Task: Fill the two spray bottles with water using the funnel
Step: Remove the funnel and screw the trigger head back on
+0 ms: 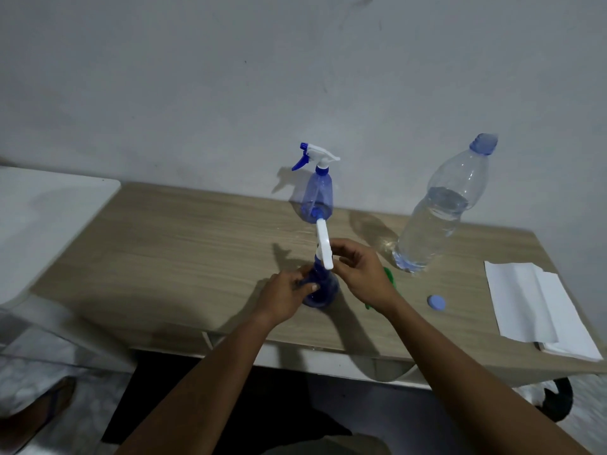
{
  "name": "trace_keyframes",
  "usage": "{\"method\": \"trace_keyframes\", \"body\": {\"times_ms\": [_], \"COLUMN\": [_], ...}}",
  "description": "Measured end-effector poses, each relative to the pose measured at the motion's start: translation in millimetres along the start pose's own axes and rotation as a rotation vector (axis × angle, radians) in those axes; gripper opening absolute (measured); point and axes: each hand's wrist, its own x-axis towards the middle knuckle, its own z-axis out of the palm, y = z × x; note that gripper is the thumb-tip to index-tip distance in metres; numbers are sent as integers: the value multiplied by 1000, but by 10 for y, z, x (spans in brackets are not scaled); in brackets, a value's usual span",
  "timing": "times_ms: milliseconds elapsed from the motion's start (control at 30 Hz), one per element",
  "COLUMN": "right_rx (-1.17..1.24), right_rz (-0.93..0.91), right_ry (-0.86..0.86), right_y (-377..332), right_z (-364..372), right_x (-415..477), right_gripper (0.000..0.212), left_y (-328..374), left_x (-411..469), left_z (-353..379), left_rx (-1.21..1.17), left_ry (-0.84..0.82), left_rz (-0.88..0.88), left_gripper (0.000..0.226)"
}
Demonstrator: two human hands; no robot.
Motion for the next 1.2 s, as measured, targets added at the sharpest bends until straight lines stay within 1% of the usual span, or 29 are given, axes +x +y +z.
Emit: {"method": "trace_keyframes", "body": {"times_ms": [200,367,567,667,767,833,900,933,967,1000,1033,1133,1200], "right_rx": [-31,-23,-216,-302,-397,-423,-414,-405,-390,-375,-365,-353,-332], "right_rz": [27,34,24,-9,-62,-73,-43,-20,6,27,41,72,95], "right_ry": [-45,-51,-71,-78,-115,-116,-100,-84,-63,-40,-20,31,55], "right_y": [140,171,167,122,114,137,145,144,142,143,141,148,169], "right_z": [-15,-22,-36,-42,-15,1,0,3,10,23,43,121,151], "right_x": [-55,-30,17,30,36,46,63,71,71,68,62,39,30], "right_gripper": [33,31,29,32,30,29,26,25,26,27,30,43,50], "left_y": [-15,-5,5,19,31,31,16,14,-19,-42,-57,-40,-48], "left_x": [7,6,-19,-20,-29,-23,-9,-10,4,14,23,17,24], "left_z": [4,-3,-6,-13,-21,-14,1,2,17,27,35,33,33], "left_rx": [-8,-4,8,13,22,31,25,30,32,33,34,49,55], "left_ry": [11,18,23,15,16,12,15,18,24,26,23,13,16], "left_rz": [16,27,9,-1,-9,-34,-60,-68,-69,-67,-67,-83,-86], "left_gripper": [30,29,31,38,38,35,29,31,40,46,45,28,26]}}
